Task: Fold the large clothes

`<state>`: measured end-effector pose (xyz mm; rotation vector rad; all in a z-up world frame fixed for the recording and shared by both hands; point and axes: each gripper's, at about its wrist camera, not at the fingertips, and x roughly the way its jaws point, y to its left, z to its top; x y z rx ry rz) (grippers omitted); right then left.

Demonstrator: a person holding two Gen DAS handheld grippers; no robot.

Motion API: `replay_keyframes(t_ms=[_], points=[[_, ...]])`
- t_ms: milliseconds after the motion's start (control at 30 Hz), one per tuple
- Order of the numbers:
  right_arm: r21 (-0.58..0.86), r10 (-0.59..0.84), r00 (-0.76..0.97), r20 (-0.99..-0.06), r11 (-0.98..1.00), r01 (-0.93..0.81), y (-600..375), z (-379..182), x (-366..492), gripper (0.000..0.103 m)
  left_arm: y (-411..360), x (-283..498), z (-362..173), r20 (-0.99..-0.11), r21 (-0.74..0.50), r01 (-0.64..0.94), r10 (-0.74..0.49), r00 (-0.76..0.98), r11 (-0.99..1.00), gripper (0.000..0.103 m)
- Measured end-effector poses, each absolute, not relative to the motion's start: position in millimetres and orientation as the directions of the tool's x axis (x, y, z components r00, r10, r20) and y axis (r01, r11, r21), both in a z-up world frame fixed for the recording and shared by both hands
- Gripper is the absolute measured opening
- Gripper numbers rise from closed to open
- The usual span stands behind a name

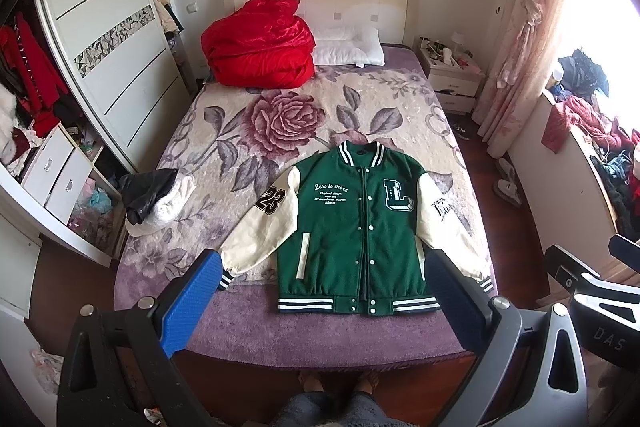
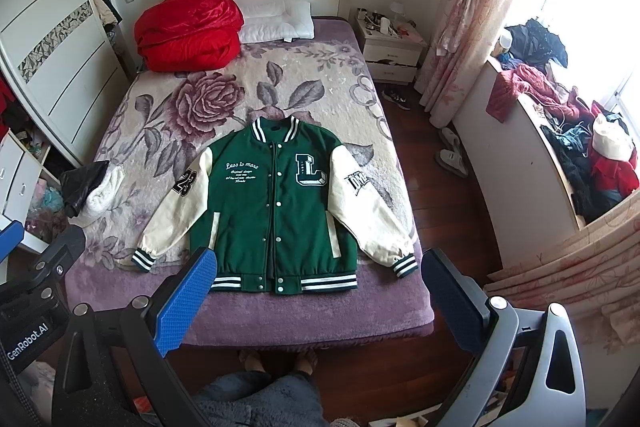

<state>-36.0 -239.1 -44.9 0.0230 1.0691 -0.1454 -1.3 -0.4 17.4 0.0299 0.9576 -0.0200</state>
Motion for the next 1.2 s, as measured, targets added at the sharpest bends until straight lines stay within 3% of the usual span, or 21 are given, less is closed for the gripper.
replay_keyframes(t_ms=[1200], points=[[-0.047,-0.104,0.483,-0.869,0.990,0.129,-242,-26,-36,0.103,-1,-1,25,-0.810,0.008,0.030,-0.011,0.586,1.000,0.103]])
